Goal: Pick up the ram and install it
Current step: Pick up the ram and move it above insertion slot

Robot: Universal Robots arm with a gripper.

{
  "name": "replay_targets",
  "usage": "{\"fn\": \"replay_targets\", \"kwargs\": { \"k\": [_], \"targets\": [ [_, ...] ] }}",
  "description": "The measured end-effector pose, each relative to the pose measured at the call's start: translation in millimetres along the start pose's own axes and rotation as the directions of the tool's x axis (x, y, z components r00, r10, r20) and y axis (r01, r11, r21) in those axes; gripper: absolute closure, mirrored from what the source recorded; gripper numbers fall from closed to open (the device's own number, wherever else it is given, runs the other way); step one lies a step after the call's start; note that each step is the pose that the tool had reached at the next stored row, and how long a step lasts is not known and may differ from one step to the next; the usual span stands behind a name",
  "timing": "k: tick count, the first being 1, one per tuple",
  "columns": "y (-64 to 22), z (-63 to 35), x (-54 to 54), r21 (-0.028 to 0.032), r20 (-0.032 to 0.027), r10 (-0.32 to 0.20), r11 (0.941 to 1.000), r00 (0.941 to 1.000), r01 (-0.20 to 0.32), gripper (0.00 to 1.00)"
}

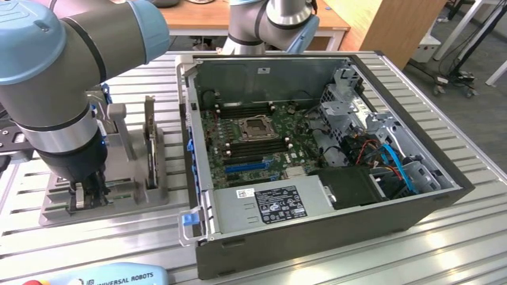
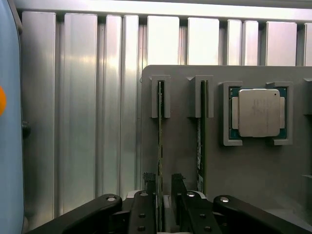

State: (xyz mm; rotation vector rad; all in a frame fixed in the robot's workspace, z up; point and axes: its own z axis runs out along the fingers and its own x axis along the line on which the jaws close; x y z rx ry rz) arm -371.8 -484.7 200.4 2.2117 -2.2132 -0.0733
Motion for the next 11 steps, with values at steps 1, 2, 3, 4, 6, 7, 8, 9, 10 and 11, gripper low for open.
{"fn": "replay_targets", "kwargs": {
  "k": [1,2,3,4,6,7,8,9,10,11],
  "targets": [
    [0.0,0.0,0.0,0.0000,0.0000,0.000,1.0000,1.0000,0.000,0.73],
    [0.0,0.0,0.0,0.0000,0.0000,0.000,1.0000,1.0000,0.000,0.73],
    [0.0,0.0,0.0,0.0000,0.0000,0.000,1.0000,1.0000,0.000,0.73],
    [0.0,0.0,0.0,0.0000,0.0000,0.000,1.0000,1.0000,0.000,0.73],
    [0.0,0.0,0.3,0.0000,-0.0001,0.000,1.0000,1.0000,0.000,0.73],
    [0.0,0.0,0.8,0.0000,-0.0001,0.000,1.0000,1.0000,0.000,0.73],
    [0.0,0.0,1.1,0.0000,-0.0001,0.000,1.0000,1.0000,0.000,0.73],
    [0.1,-0.1,1.4,-0.0001,-0.0001,0.000,1.0000,1.0000,0.000,0.73],
    [0.1,0.0,1.5,0.0000,0.0000,0.000,1.0000,1.0000,0.000,0.73],
    [0.0,0.0,1.7,0.0001,0.0000,0.000,1.0000,1.0000,0.000,0.73]
  ]
}}
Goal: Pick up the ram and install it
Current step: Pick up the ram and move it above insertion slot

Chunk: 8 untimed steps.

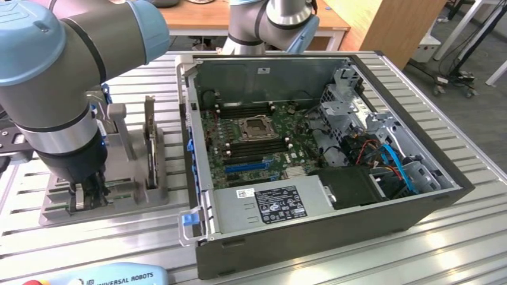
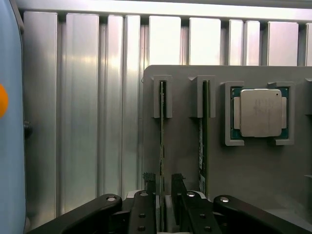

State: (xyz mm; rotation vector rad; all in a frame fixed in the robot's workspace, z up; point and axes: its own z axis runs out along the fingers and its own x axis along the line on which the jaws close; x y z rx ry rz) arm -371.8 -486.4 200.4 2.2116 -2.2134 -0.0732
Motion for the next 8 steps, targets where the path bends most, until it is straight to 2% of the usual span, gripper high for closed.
{"fn": "replay_targets", "kwargs": {
  "k": [8],
  "targets": [
    [-0.8,-0.1,0.8,-0.0001,0.0000,0.000,1.0000,1.0000,0.000,0.73]
  ]
}}
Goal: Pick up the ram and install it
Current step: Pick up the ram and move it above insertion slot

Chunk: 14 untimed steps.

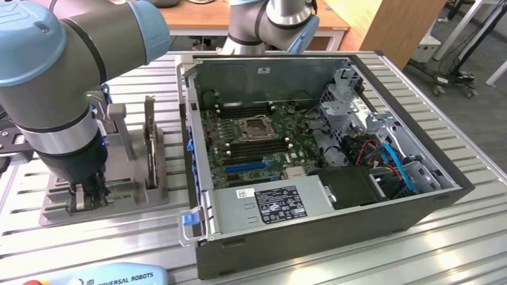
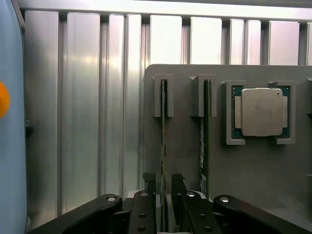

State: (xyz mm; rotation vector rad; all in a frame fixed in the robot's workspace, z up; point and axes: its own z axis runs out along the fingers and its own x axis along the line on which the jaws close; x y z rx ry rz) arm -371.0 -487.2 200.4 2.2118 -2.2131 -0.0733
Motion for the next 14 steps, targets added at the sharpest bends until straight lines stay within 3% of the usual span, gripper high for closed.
{"fn": "replay_targets", "kwargs": {
  "k": [14],
  "targets": [
    [-2.4,-0.1,0.0,0.0000,0.0000,0.000,1.0000,1.0000,0.000,0.73]
  ]
}}
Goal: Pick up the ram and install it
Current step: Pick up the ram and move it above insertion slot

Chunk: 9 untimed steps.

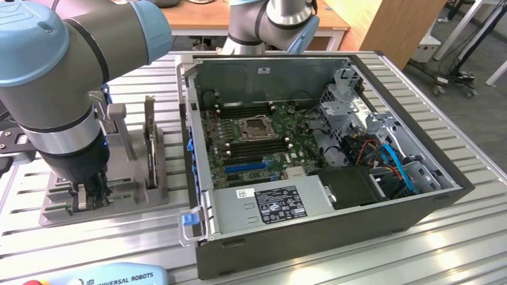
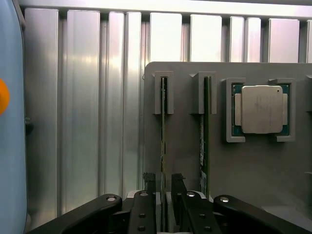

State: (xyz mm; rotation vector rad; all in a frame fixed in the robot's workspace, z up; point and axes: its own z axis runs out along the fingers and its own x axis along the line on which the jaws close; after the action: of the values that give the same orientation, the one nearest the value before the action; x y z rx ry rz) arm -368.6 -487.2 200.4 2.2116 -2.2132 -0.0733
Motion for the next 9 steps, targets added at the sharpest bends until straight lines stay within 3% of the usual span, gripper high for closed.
{"fn": "replay_targets", "kwargs": {
  "k": [7,8,9],
  "targets": [
    [0.0,0.0,0.0,0.0000,0.0001,0.000,1.0000,1.0000,0.000,0.75],
    [0.0,0.0,0.0,0.0000,0.0000,0.000,1.0000,1.0000,0.000,0.81],
    [0.0,0.0,0.0,0.0000,0.0000,0.000,1.0000,1.0000,0.000,0.81]
  ]
}}
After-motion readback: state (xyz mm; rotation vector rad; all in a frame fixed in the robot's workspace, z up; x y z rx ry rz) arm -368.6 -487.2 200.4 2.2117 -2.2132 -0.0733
